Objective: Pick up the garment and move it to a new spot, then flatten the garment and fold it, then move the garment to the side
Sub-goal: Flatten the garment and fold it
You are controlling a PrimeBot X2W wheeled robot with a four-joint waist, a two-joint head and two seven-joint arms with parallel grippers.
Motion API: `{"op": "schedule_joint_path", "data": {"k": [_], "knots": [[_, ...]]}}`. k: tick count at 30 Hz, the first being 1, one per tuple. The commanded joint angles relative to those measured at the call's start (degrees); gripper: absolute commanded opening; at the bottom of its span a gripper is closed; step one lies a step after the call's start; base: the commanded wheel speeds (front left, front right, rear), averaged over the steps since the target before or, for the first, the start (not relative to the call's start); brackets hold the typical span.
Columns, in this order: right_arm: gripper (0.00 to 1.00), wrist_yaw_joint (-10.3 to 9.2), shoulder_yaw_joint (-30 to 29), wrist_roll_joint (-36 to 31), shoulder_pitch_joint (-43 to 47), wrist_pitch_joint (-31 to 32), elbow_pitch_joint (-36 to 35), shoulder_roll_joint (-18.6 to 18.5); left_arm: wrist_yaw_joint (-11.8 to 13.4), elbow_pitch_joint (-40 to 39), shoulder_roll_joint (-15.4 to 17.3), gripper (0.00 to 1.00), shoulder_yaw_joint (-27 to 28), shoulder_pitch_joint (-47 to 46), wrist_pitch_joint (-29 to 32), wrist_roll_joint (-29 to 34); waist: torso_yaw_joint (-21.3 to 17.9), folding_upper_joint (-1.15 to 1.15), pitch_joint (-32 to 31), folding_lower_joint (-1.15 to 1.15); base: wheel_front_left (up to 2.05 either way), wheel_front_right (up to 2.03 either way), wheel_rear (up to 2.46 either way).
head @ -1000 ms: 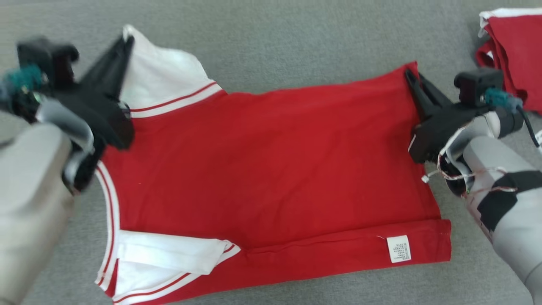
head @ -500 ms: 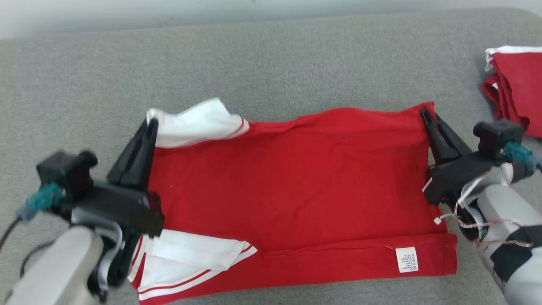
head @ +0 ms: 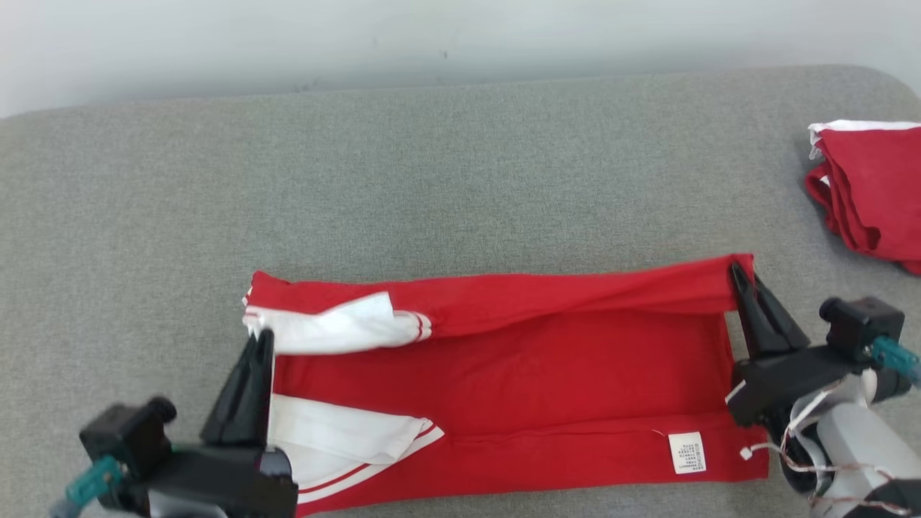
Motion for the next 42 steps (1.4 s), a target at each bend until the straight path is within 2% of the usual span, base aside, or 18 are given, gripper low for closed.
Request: {"op": "schedule_joint_path", "data": {"k": [1, 2, 3, 4, 5, 6, 13, 17, 21, 26, 35, 42], "knots": [[0.0, -0.16, -0.5, -0.03, 1.32, -0.01, -0.59, 0.35, -0.11, -0.1, -0.55, 0.0, 0.45, 1.58, -0.1, 0.68, 0.05, 0.01, -0.37, 0.01, 0.0, 0.0, 0.0], [0.0, -0.16, -0.87, 0.14, 2.07, -0.01, -1.1, 0.58, -0.34, -0.03, -1.03, 0.0, 0.86, 2.5, -0.1, 0.77, 0.08, 0.01, -0.47, 0.01, 0.0, 0.0, 0.0], [0.21, -0.16, -1.22, -0.02, 2.8, 0.0, -1.58, 0.62, -0.62, 0.14, -1.39, 0.0, 1.12, 3.36, -0.1, 1.1, 0.1, 0.01, -0.59, 0.01, 0.0, 0.0, 0.0], [0.75, -0.16, -1.55, -0.19, 3.55, 0.0, -2.03, 0.67, -0.61, 0.44, -1.83, 0.31, 1.69, 4.1, -0.1, 1.08, 0.11, 0.01, -0.67, 0.01, 0.0, 0.0, 0.0], [1.0, -0.16, -2.03, 0.06, 4.28, -0.01, -2.77, 0.94, -0.96, 0.72, -2.22, 0.83, 2.67, 4.54, -0.1, 1.32, 0.13, 0.01, -0.78, 0.01, 0.0, 0.0, 0.0], [1.0, -0.16, -2.49, 0.26, 4.94, 0.0, -3.29, 1.08, -1.13, 0.9, -2.88, 1.0, 3.56, 4.94, -0.1, 1.62, 0.18, 0.01, -0.91, 0.01, 0.0, 0.0, 0.0], [1.0, -0.16, -4.34, 1.0, 10.21, -0.01, -9.01, 0.7, -2.96, 1.91, -6.82, 1.0, 11.0, 8.22, -0.09, 6.11, 0.01, 0.01, -2.52, 0.01, 0.0, 0.0, 0.0], [1.0, -0.16, -5.47, 0.98, 12.03, 0.0, -9.77, 0.1, -3.88, 0.3, -8.95, 1.0, 16.7, 9.11, -0.09, 12.97, -0.06, 0.01, -3.14, 0.01, 0.0, 0.0, 0.0], [1.0, -0.16, -6.36, 1.61, 12.07, 0.0, -5.33, 1.04, -5.29, -1.38, -12.76, 1.0, 22.8, 9.86, -0.08, 22.99, 0.65, 0.01, -3.55, 0.01, 0.0, 0.0, 0.0], [1.0, -0.16, -5.99, 2.17, 11.0, 0.11, 1.07, 1.98, -7.49, -1.43, -16.05, 1.0, 26.64, 11.0, -0.06, 29.93, 1.46, 0.01, -3.71, 0.01, 0.0, 0.0, 0.0], [1.0, -0.16, -4.04, 4.63, 8.21, 0.22, 11.48, 4.76, -11.19, 0.61, -19.14, 1.0, 30.95, 12.78, -0.06, 35.03, 2.08, 0.01, -3.67, 0.01, 0.0, 0.0, 0.0], [1.0, -0.16, -1.7, 6.05, 7.42, 0.39, 16.88, 6.61, -12.17, 1.55, -19.97, 1.0, 31.77, 12.27, -0.06, 36.73, 2.65, 0.01, -3.87, 0.01, 0.0, 0.0, 0.0]]}}
